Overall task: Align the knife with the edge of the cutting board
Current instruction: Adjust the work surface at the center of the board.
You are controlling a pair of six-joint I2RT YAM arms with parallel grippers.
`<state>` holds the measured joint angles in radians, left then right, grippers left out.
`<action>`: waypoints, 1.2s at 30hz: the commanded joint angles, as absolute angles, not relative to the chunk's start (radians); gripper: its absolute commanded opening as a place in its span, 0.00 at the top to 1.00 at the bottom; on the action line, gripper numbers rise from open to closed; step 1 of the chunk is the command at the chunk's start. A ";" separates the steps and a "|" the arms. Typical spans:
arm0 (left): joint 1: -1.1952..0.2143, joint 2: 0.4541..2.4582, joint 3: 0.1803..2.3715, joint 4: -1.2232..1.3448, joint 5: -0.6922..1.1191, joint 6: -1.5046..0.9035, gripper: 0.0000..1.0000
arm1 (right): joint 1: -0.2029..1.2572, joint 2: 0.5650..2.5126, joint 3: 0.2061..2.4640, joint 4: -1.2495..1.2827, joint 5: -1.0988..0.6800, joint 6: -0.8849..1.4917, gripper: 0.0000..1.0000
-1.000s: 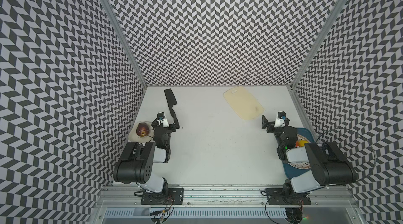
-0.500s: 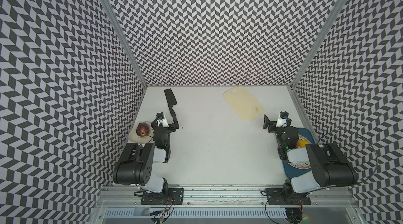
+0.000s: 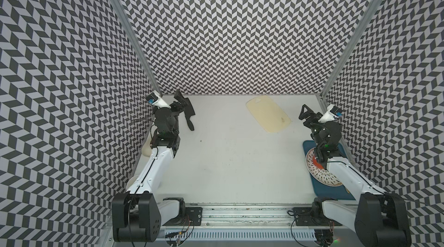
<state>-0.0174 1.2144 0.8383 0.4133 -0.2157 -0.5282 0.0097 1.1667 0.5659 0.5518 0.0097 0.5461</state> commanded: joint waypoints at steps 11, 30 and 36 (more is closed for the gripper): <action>-0.497 1.219 0.561 0.405 -0.535 -0.716 0.00 | 0.057 1.666 0.992 0.224 -0.200 0.528 0.00; -0.673 1.355 0.624 0.234 -0.624 -0.640 0.00 | 0.058 2.434 1.959 -0.210 -0.163 0.490 0.00; -0.673 1.361 0.632 0.232 -0.620 -0.645 0.00 | 0.067 2.558 2.127 -0.286 -0.186 0.504 0.00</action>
